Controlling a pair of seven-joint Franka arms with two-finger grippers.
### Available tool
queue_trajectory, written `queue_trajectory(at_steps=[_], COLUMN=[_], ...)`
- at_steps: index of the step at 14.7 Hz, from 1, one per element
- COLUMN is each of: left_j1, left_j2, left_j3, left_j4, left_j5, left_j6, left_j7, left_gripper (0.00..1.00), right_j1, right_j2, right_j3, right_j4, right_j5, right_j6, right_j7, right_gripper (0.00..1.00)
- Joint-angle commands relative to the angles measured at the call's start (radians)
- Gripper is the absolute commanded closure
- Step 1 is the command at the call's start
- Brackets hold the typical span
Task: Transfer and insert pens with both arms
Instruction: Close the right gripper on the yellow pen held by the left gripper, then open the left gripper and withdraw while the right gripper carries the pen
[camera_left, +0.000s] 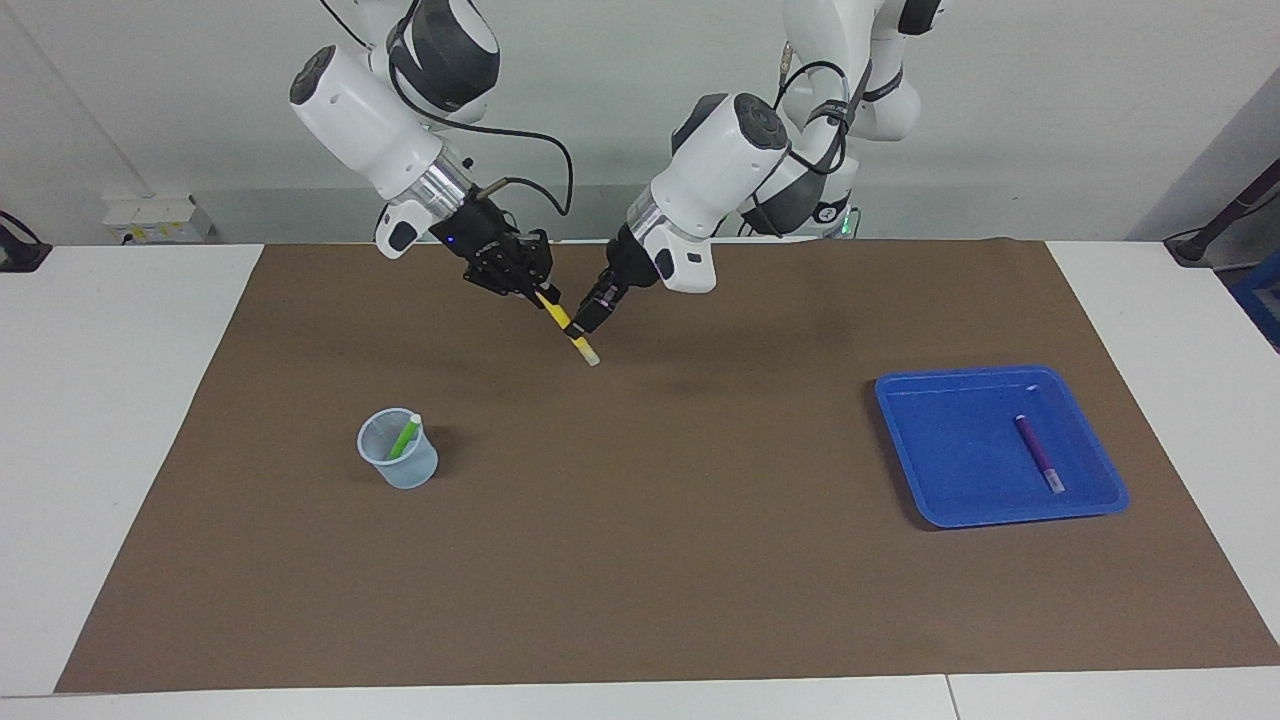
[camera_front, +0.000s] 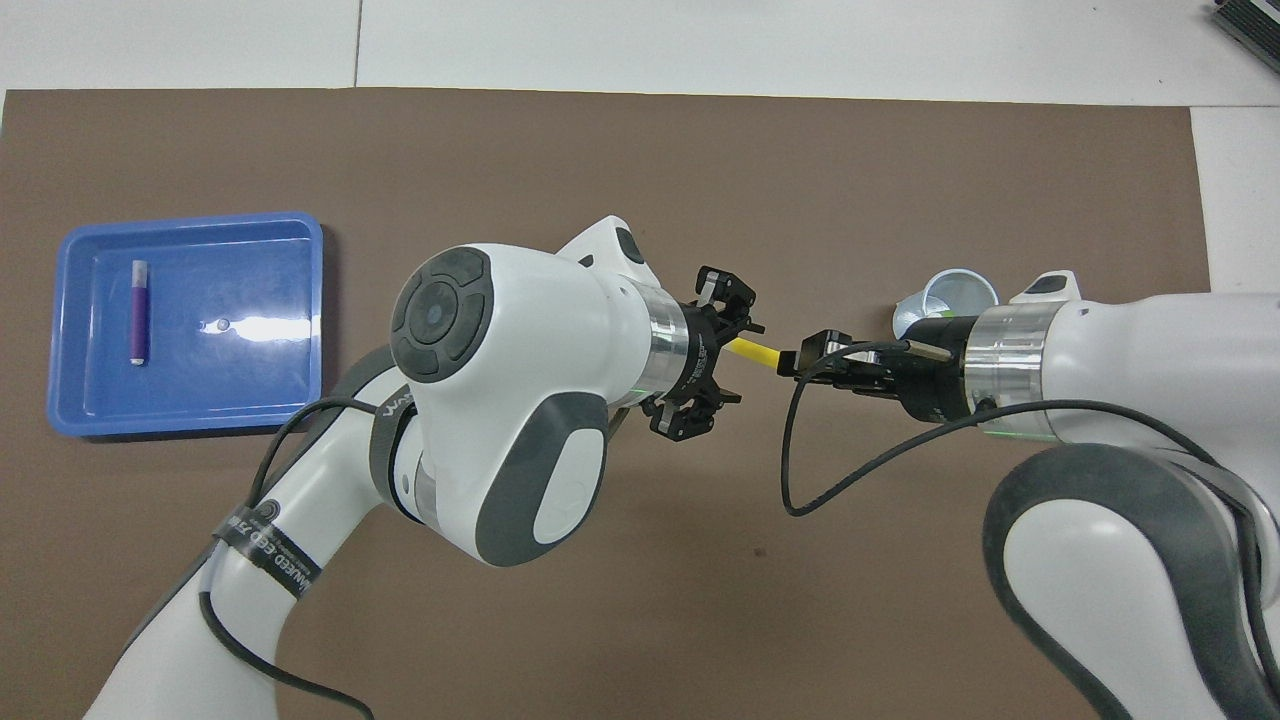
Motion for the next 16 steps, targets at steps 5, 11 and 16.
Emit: queue_trajectory(at_steps=[5,11,16], left_j1=[0.096,0.266,0.328], left_j2=[-0.032,-0.048,-0.055], left_j3=[0.024,0.024,0.024], left_j4=[-0.003,0.011,-0.006], left_j5=[-0.006,0.122,0.146], left_j6=[-0.025,-0.190,-0.155], left_j7=[-0.002,0.034,0.030], left_gripper=[0.00,0.00,0.00], right_j1=[-0.118,-0.206,-0.247], right_j2=[0.072,0.084,0.135], right_j3=[0.002,0.000,0.000], right_j4=[0.174,0.202,0.188], right_j5=[-0.240,-0.529,-0.627], right_j6=[-0.212,-0.272,-0.191], right_j7=[-0.066,-0.332,-0.441], right_gripper=[1.00,1.00,1.00])
